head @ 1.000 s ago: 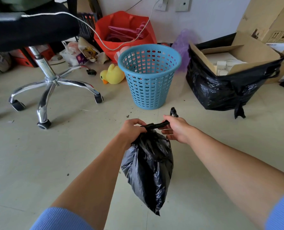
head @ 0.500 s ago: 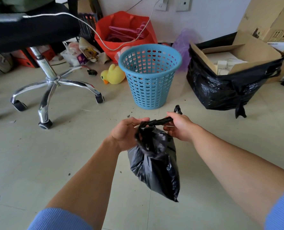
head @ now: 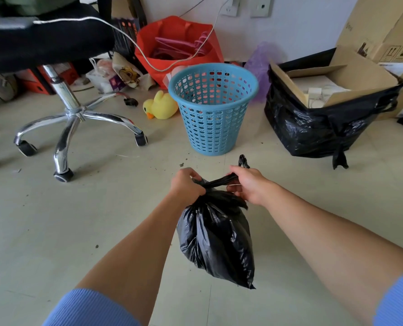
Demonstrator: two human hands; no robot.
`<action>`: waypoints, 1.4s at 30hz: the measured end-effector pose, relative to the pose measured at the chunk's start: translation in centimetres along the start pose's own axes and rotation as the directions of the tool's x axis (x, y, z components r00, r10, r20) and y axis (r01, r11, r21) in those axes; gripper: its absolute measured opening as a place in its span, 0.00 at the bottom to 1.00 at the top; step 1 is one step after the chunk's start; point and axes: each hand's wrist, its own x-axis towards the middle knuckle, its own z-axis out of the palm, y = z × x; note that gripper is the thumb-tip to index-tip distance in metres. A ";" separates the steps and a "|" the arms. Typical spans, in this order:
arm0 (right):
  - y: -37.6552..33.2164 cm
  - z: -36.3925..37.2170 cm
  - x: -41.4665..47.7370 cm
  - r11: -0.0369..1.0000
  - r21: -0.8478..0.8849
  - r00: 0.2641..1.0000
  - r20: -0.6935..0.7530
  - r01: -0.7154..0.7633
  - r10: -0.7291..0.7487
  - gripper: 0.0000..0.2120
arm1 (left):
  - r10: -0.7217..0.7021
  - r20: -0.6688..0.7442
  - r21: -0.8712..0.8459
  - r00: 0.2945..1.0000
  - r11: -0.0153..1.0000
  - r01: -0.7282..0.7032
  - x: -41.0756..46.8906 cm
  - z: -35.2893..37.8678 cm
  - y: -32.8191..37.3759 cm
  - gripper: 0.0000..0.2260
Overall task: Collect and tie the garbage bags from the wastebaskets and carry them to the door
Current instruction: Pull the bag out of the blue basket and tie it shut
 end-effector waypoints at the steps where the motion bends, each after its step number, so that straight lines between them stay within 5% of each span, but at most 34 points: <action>1: 0.0 0.3 -0.1 1.000 -0.010 1.000 0.012 0.005 -0.005 0.11 | 0.065 -0.049 0.124 0.997 0.991 -0.059 0.0 0.1 0.0 0.11; 4: 0.0 0.9 -0.1 1.000 -0.027 1.000 0.027 0.012 -0.011 0.13 | 0.137 -0.142 0.247 0.980 0.964 -0.099 -0.3 0.3 0.0 0.12; 6: 0.0 0.9 0.0 1.000 -0.020 1.000 0.012 0.011 -0.011 0.13 | 0.028 -0.128 0.004 0.991 1.000 -0.028 -0.2 0.0 -0.1 0.12; 10: -0.2 -0.6 0.3 0.996 0.092 0.997 -0.080 0.017 -0.009 0.11 | -0.073 0.296 -0.457 0.952 0.864 0.209 -0.2 -1.7 -0.5 0.11; 17: -0.2 -1.2 0.4 0.988 0.154 0.995 -0.099 -0.007 0.023 0.12 | 0.046 0.539 -0.524 0.841 0.801 0.291 -0.7 -2.0 -0.7 0.14; 24: 0.3 -0.3 -0.1 0.998 0.048 0.999 -0.003 -0.045 0.045 0.13 | -0.167 0.156 -0.103 0.974 0.978 0.184 -0.5 -1.1 0.0 0.07; 28: 0.3 0.5 -0.1 1.000 0.012 1.000 0.007 -0.019 0.019 0.13 | -0.064 0.032 0.137 0.997 0.989 0.059 -0.3 -0.8 -0.5 0.04; 33: 0.1 -0.5 0.0 0.999 0.045 0.999 -0.032 -0.004 0.006 0.13 | 0.082 0.063 0.131 0.995 0.987 -0.089 0.0 -1.3 0.2 0.03; 37: -0.7 -0.1 -0.2 0.997 0.077 0.999 -0.040 0.028 -0.025 0.13 | 0.261 -0.096 0.272 0.961 0.935 -0.227 -0.4 -1.0 0.7 0.06; 40: -0.9 0.7 -0.6 0.998 0.048 0.999 -0.018 0.051 -0.050 0.13 | 0.339 -0.162 0.437 0.927 0.867 -0.241 -0.5 -0.9 0.4 0.10; 42: -0.8 0.6 -0.6 0.998 0.044 0.998 -0.018 0.053 -0.053 0.14 | 0.317 -0.196 0.385 0.928 0.895 -0.225 -0.5 -0.9 0.3 0.11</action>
